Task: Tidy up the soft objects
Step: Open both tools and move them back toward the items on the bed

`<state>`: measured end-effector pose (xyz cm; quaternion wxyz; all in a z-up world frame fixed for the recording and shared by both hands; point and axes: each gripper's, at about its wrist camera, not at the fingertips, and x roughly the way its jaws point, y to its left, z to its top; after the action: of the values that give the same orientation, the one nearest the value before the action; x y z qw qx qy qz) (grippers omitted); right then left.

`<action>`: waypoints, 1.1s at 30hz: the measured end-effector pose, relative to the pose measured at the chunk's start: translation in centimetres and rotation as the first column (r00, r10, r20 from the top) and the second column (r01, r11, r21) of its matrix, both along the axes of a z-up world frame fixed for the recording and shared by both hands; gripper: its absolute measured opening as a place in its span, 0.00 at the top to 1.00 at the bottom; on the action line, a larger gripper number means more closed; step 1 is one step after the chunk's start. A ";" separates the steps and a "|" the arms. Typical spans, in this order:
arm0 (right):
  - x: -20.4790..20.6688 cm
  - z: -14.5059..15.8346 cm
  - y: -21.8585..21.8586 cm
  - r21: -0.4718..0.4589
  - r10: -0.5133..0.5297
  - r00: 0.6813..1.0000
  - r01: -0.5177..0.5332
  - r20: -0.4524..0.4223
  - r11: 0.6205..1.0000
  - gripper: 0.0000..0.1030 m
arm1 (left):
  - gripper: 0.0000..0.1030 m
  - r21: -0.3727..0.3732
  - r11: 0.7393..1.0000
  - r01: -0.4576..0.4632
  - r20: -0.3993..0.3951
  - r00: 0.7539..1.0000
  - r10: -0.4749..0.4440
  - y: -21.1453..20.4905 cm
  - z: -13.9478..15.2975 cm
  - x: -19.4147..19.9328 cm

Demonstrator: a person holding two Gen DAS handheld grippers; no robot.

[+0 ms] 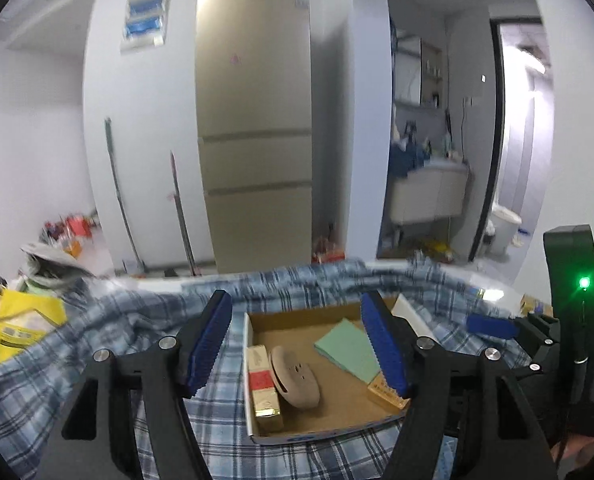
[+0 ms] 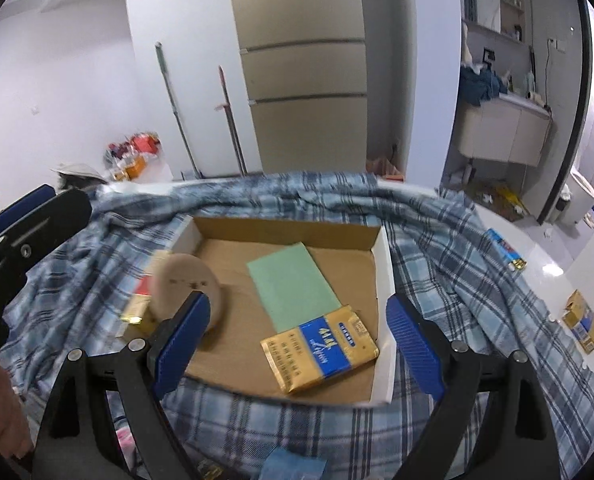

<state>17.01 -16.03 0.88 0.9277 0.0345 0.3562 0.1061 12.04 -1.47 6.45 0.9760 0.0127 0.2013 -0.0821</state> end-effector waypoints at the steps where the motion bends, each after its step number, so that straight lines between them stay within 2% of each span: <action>1: -0.9 0.7 0.0 0.006 0.007 1.000 -0.007 0.017 1.000 0.13 | 0.33 -0.004 1.000 0.004 0.013 1.000 -0.004 0.2 0.2 -0.7; 7: -5.7 3.3 0.1 -0.004 0.026 0.994 -0.025 0.103 1.000 0.11 | 0.32 -0.011 1.000 -0.009 0.064 0.998 0.010 1.3 0.6 -5.7; 9: -7.2 3.4 0.1 0.001 0.022 0.993 -0.022 0.119 1.000 0.11 | 0.27 -0.019 1.000 -0.006 0.072 0.997 0.008 1.6 0.3 -7.0; 16: -10.8 2.0 0.8 0.012 0.058 0.982 -0.061 0.180 0.998 0.10 | 0.24 -0.022 0.999 0.025 0.101 0.995 -0.023 2.0 -2.0 -10.9; 18: -11.3 1.4 1.0 0.001 0.038 0.976 -0.039 0.212 0.999 0.10 | 0.23 -0.017 1.000 -0.010 0.121 0.993 0.012 2.1 -2.6 -11.8; 19: -11.5 1.0 1.1 -0.001 0.036 0.975 -0.036 0.218 0.999 0.08 | 0.18 -0.019 1.000 -0.010 0.128 0.992 0.012 2.2 -2.9 -12.1; 23: -11.0 -0.5 0.6 0.016 0.026 0.979 -0.029 0.201 0.999 0.07 | 0.16 -0.028 1.000 -0.007 0.166 0.986 0.012 2.8 -4.2 -12.5; 28: -10.3 -2.3 0.1 -0.013 -0.008 0.977 0.011 0.212 1.000 0.07 | 0.15 -0.074 0.997 0.010 0.146 0.989 0.001 3.8 -6.2 -11.6; 33: -10.6 -2.9 -0.1 0.003 0.016 0.977 -0.017 0.213 1.000 0.07 | 0.13 -0.090 0.996 0.002 0.097 0.995 0.007 4.1 -7.3 -10.9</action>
<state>6.41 -16.17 -1.98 0.9595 0.0223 0.2549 0.1178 1.18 2.67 -0.80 0.9843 -0.0277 0.1498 -0.0891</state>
